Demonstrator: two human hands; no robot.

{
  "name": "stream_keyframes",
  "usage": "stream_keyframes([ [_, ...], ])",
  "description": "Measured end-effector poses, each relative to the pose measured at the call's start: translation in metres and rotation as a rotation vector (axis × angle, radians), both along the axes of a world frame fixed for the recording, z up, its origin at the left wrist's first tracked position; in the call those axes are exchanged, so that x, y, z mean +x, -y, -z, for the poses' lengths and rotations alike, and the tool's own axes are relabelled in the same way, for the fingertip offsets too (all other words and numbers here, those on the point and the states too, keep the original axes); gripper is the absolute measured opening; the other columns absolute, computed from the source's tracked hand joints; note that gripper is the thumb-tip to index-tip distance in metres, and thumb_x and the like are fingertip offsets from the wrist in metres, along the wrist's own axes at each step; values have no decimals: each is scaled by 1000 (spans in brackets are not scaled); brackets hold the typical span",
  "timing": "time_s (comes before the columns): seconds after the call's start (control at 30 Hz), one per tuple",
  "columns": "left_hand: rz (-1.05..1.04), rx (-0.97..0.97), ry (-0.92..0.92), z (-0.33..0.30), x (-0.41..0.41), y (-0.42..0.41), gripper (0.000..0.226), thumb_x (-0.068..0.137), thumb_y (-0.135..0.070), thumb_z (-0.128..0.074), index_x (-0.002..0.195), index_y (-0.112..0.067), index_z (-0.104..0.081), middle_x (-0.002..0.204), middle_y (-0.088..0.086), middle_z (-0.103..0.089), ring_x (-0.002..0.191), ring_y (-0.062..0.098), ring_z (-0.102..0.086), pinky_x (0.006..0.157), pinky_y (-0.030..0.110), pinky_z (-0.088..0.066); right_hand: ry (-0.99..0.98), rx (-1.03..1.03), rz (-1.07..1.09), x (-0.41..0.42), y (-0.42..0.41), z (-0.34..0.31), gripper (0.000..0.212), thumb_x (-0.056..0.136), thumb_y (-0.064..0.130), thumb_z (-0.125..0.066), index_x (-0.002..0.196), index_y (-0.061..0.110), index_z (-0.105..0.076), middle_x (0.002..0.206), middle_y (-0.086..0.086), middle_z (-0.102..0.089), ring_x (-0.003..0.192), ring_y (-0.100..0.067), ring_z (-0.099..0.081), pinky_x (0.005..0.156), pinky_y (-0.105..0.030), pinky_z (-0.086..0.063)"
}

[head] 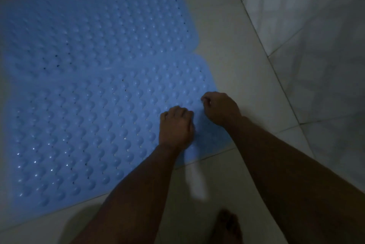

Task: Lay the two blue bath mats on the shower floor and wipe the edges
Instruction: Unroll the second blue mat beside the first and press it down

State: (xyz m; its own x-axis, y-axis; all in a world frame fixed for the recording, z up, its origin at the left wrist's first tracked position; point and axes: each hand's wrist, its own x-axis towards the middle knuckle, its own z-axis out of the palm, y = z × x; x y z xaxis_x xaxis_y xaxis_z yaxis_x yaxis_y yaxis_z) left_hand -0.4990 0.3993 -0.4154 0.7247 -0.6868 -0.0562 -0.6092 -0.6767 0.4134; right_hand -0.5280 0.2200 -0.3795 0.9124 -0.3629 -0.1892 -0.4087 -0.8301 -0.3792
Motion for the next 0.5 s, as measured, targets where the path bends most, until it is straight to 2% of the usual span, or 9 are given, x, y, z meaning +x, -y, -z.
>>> stream_keyframes([
  [0.07,-95,-46,33,-6,6,0,41,85,-33,-42,111,-18,-70,121,5,-68,129,36,-55,99,50,-42,19,-58,-6,-22,-13,19,52,95,36,-33,126,9,-64,128,-19,-64,120,-40,-60,99,-49,-51],
  [0.1,-115,-46,47,-6,7,-1,43,85,-34,-41,113,-18,-69,125,5,-67,134,35,-52,102,50,-40,12,-78,-40,-34,-19,32,58,97,38,-30,136,4,-57,140,-23,-56,133,-43,-51,107,-53,-45],
  [0.17,-109,-32,69,-2,6,-3,44,85,-35,-42,118,-20,-68,130,4,-65,140,34,-46,106,50,-38,-77,-91,-103,-52,-33,55,71,99,47,-24,153,2,-34,161,-24,-25,151,-42,-19,120,-56,-21],
  [0.23,-94,-4,64,4,7,-7,45,85,-36,-45,122,-21,-65,136,4,-62,144,33,-41,108,50,-37,-99,-134,-96,-62,-44,69,78,100,57,-23,159,6,-17,167,-19,-5,155,-36,1,124,-54,-6],
  [0.33,-81,14,81,14,2,-10,45,87,-35,-52,128,-21,-63,143,5,-58,147,34,-35,110,50,-35,-18,-197,-56,-69,-49,76,82,100,61,-30,160,7,-14,168,-16,-5,156,-31,2,126,-51,-5],
  [0.5,-93,-86,121,24,4,-13,40,89,-31,-56,126,-19,-65,143,7,-58,147,37,-36,110,52,-37,99,-177,-29,-69,-45,84,89,95,68,-36,159,8,-19,168,-13,-10,156,-26,-2,126,-48,-5],
])
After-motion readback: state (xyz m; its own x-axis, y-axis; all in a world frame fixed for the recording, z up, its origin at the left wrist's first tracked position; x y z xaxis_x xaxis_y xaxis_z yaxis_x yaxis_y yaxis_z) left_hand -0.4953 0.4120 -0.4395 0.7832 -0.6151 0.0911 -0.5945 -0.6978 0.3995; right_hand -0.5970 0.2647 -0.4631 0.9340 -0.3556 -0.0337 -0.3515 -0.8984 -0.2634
